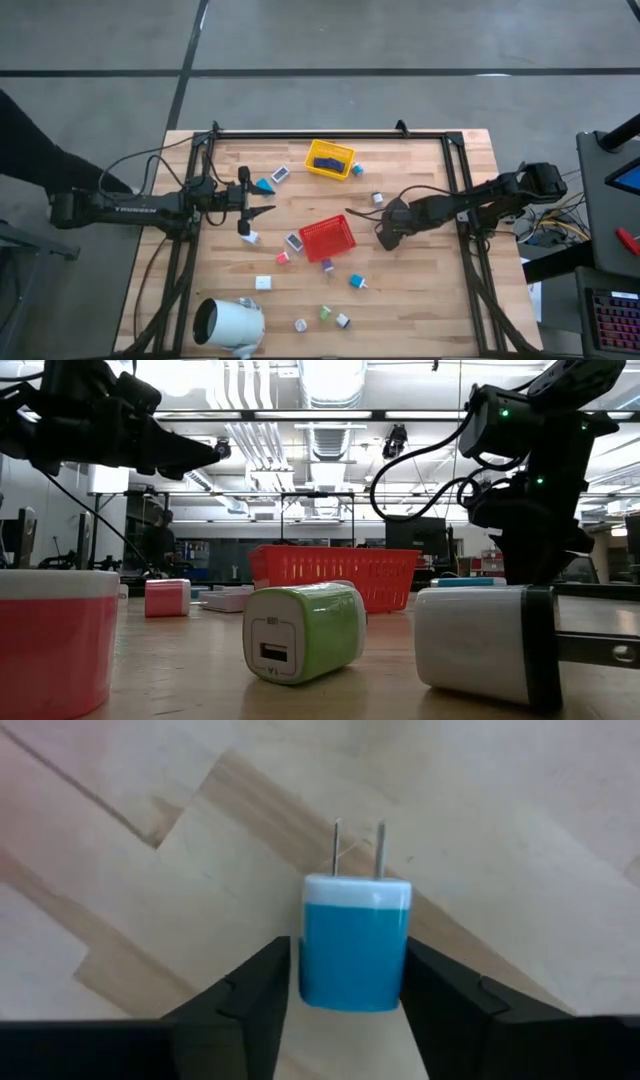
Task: Pick & Place Office items
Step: Put the middle blue and white charger adapter into the red bin
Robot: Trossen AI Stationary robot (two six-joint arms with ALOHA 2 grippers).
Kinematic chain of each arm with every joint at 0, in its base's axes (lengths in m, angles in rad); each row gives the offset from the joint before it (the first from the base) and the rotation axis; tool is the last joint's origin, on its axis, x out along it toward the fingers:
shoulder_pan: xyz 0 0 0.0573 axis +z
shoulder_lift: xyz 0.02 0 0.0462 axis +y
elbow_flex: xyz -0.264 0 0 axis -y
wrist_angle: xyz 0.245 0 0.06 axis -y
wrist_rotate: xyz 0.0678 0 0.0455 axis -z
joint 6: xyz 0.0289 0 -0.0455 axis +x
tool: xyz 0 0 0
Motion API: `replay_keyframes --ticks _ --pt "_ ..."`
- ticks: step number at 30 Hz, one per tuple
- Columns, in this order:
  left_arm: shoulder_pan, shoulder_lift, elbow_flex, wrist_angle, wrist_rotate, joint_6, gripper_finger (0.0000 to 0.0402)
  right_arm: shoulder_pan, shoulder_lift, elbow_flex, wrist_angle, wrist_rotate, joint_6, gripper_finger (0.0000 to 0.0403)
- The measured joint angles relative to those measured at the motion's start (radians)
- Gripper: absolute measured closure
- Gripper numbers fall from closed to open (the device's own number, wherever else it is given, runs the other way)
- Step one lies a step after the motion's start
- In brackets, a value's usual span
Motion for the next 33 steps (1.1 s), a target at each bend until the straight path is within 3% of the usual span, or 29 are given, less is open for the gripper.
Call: replay_keyframes --ticks 5,23,33 --pt "0.000 0.000 -0.009 0.001 0.000 0.001 0.0223 0.021 -0.001 0.000 0.006 0.006 -0.027 0.0279" --pt "0.000 0.000 -0.011 0.009 0.000 0.002 0.0223 0.042 -0.001 0.000 0.089 0.013 -0.162 0.0279" --pt "0.000 0.000 -0.011 0.009 0.000 0.003 0.0223 0.071 -0.001 0.000 0.207 0.119 -0.249 0.0279"
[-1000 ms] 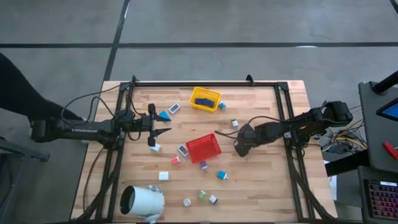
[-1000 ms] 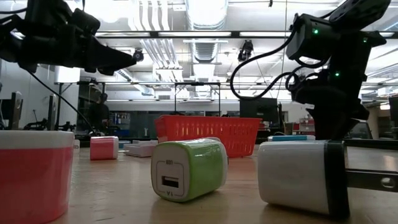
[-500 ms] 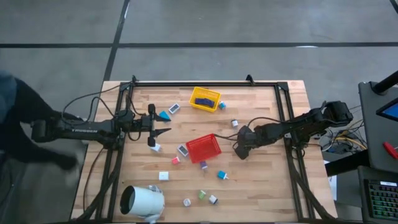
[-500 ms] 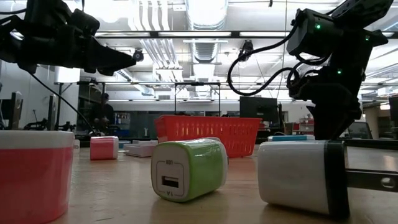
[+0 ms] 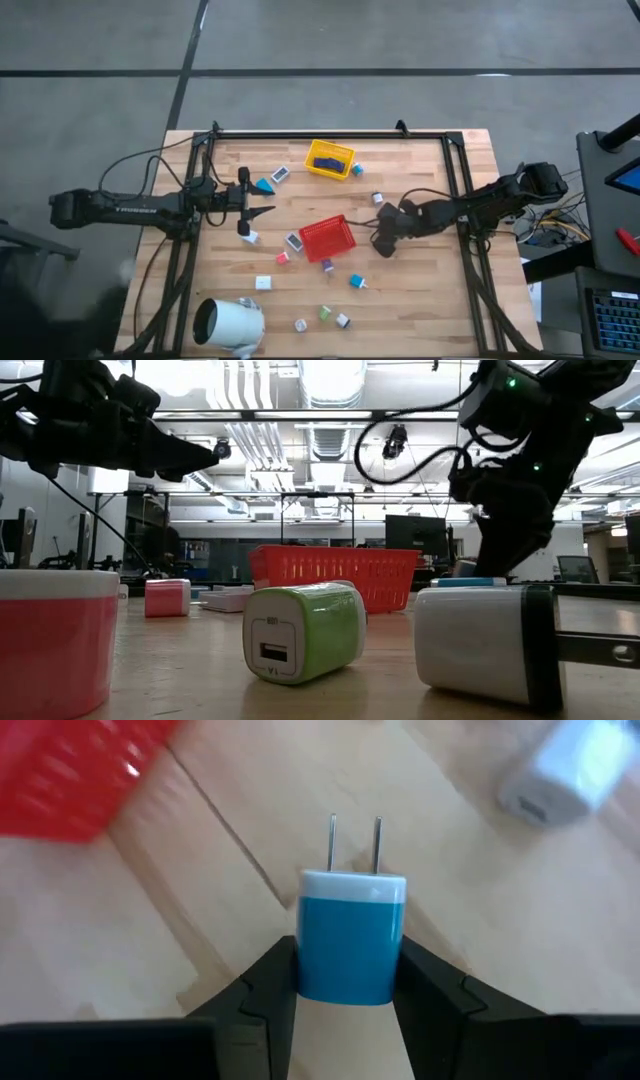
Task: Pick & Place Office items
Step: Put the middle blue and white charger adapter into the red bin
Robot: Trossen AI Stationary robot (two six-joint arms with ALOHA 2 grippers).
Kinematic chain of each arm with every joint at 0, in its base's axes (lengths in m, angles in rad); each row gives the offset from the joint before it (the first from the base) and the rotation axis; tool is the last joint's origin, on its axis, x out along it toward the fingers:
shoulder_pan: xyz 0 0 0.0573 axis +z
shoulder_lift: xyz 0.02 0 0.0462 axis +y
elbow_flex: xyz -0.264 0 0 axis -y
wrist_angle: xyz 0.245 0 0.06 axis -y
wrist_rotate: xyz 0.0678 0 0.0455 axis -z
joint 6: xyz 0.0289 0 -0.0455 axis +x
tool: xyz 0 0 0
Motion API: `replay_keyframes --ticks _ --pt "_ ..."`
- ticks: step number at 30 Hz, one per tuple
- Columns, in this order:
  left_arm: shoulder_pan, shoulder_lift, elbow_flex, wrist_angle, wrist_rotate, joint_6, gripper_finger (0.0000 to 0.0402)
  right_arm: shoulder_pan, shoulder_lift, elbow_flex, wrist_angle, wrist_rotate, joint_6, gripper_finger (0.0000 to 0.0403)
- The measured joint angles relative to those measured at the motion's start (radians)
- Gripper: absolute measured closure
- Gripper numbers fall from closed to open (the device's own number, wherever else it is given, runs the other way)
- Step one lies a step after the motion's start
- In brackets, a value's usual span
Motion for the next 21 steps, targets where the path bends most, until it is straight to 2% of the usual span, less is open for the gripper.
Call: replay_keyframes --ticks 21 --pt "0.000 0.000 0.000 0.000 0.000 0.000 0.0224 0.051 0.000 -0.001 0.326 0.117 -0.318 0.0279"
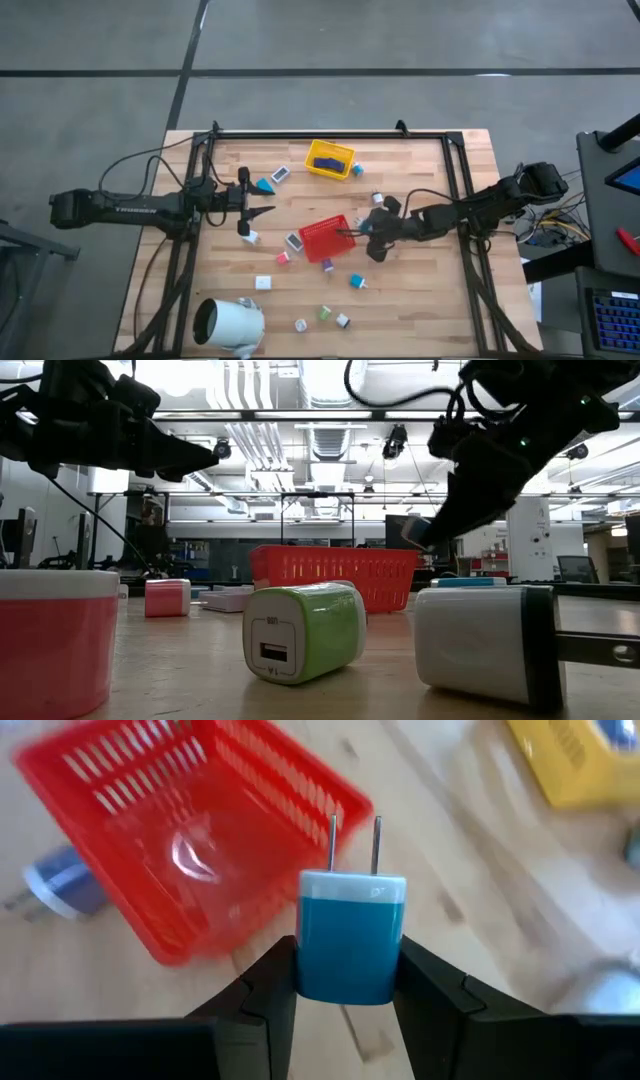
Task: Pick & Place Office items
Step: Put the middle blue and white charger adapter into the red bin
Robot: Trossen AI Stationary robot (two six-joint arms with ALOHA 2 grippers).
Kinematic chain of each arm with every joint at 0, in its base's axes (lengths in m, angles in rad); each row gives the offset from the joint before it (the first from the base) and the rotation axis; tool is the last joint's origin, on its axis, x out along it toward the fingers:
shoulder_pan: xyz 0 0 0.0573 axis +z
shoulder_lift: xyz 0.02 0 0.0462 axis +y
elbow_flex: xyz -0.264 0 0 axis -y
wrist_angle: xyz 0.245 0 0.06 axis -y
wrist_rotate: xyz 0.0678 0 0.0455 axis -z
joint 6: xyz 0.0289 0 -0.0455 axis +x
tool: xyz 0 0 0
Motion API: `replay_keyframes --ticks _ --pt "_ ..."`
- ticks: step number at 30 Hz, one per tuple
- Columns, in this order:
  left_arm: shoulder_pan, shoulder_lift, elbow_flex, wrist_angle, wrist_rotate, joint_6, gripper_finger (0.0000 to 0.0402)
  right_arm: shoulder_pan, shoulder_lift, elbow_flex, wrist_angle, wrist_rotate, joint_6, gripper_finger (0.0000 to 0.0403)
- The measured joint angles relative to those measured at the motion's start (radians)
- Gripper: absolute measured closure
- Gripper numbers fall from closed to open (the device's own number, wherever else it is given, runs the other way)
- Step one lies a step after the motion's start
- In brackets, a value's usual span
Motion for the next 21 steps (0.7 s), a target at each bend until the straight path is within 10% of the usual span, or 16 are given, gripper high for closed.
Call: replay_keyframes --ticks 21 --pt "0.000 0.000 0.000 0.021 0.017 -0.012 0.0224 -0.002 0.015 -0.132 0.616 -0.050 -0.313 0.0279"
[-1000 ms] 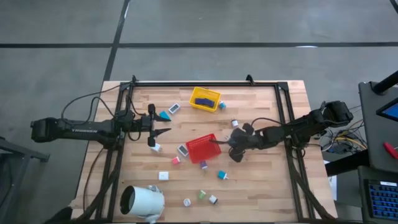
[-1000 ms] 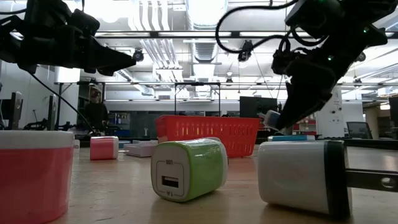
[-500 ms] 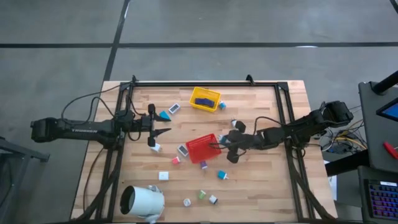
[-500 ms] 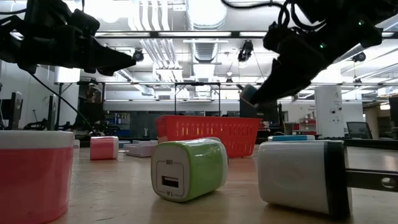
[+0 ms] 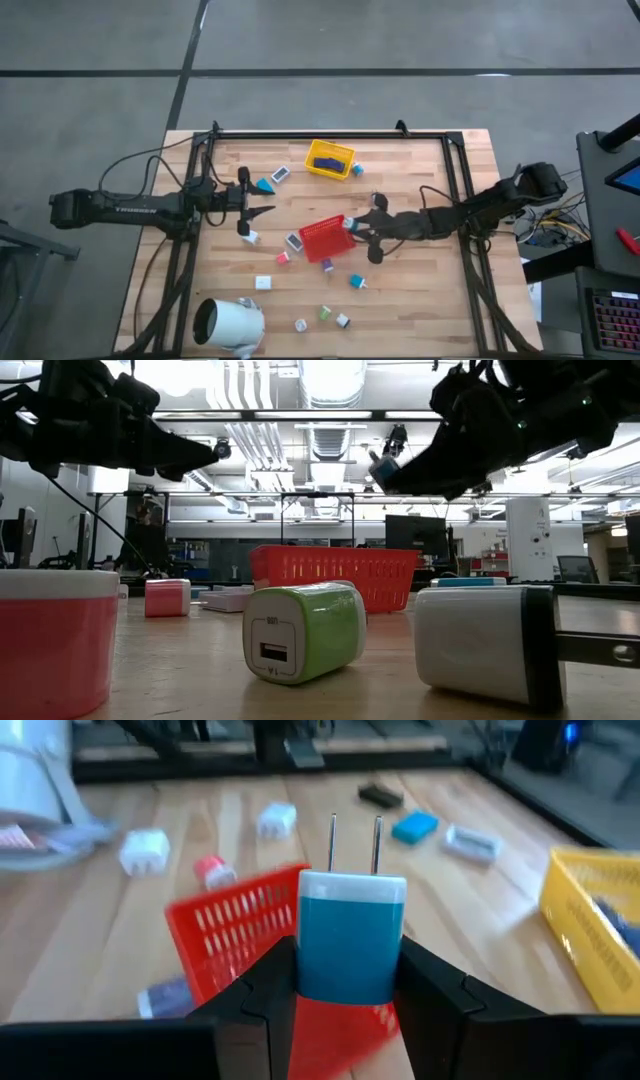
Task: Pick & Place Office items
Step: Put the middle blue and white charger adapter into the red bin
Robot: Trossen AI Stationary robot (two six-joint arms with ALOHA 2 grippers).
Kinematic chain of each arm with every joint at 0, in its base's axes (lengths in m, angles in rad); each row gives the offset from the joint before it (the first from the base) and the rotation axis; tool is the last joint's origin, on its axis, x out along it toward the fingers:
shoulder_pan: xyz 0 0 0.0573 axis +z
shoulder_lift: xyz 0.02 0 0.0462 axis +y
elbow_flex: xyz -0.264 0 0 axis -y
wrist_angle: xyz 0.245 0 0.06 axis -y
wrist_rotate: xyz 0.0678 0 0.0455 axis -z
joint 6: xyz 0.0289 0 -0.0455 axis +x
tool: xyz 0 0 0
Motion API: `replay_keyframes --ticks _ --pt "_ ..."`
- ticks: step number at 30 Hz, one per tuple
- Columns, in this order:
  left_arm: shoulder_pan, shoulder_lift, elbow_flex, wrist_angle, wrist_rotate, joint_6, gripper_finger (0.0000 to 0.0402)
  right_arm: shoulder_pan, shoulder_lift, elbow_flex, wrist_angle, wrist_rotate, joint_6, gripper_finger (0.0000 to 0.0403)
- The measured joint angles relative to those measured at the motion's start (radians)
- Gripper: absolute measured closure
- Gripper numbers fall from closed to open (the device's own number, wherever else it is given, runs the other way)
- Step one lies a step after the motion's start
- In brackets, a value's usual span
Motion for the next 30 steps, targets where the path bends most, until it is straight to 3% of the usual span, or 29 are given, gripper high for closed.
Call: replay_keyframes --ticks 6,12,18,30 --pt "-0.014 0.048 0.000 0.141 0.076 -0.043 0.0224 -0.002 0.119 -0.007 0.274 -0.061 -0.099 0.0279" --pt "-0.065 0.219 0.001 0.344 0.079 -0.065 0.0224 -0.034 0.272 0.020 0.481 -0.125 -0.150 0.0279" --pt "-0.089 0.445 0.067 0.507 0.081 -0.082 0.0224 -0.059 0.346 0.066 0.560 -0.186 -0.187 0.0279" --pt "-0.131 0.842 0.279 0.699 0.141 -0.081 0.0224 -0.085 0.345 0.078 0.615 -0.211 -0.241 0.0279"
